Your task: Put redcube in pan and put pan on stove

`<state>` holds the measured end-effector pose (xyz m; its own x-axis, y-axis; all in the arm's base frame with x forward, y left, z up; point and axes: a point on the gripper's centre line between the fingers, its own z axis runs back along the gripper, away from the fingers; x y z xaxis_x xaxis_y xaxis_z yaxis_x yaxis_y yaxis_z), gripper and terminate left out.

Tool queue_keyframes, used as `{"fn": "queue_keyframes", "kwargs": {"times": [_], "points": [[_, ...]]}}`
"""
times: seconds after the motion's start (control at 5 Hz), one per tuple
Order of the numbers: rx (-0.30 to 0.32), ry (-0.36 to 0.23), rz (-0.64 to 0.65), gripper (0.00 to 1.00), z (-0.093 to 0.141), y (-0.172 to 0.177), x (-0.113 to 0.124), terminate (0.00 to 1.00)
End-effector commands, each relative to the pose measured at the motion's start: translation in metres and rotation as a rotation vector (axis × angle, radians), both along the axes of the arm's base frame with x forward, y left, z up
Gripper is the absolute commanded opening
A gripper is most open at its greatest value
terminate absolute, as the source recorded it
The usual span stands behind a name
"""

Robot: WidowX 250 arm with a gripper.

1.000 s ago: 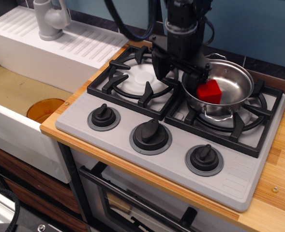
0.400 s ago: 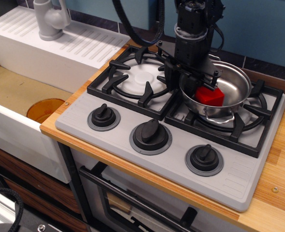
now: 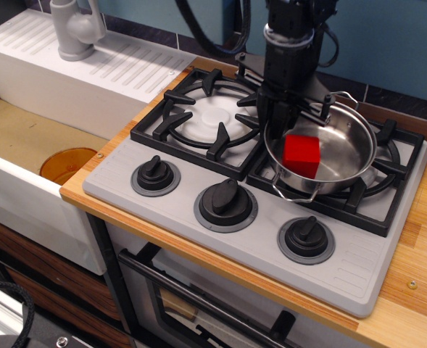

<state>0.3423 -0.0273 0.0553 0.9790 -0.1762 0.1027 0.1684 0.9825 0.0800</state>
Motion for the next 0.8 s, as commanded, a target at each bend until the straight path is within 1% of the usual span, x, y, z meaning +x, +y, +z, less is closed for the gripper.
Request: {"fn": "queue_keyframes", "kwargs": {"times": [0.0, 0.2, 0.4, 0.6], "points": [[0.043, -0.037, 0.030, 0.00, 0.058, -0.013, -0.003, 0.00], [0.071, -0.022, 0.033, 0.00, 0.087, -0.016, -0.007, 0.00], [0.103, -0.006, 0.009, 0.00, 0.109, -0.011, -0.001, 0.00], [0.138, 0.000, -0.033, 0.00, 0.123, 0.006, 0.010, 0.00]]}}
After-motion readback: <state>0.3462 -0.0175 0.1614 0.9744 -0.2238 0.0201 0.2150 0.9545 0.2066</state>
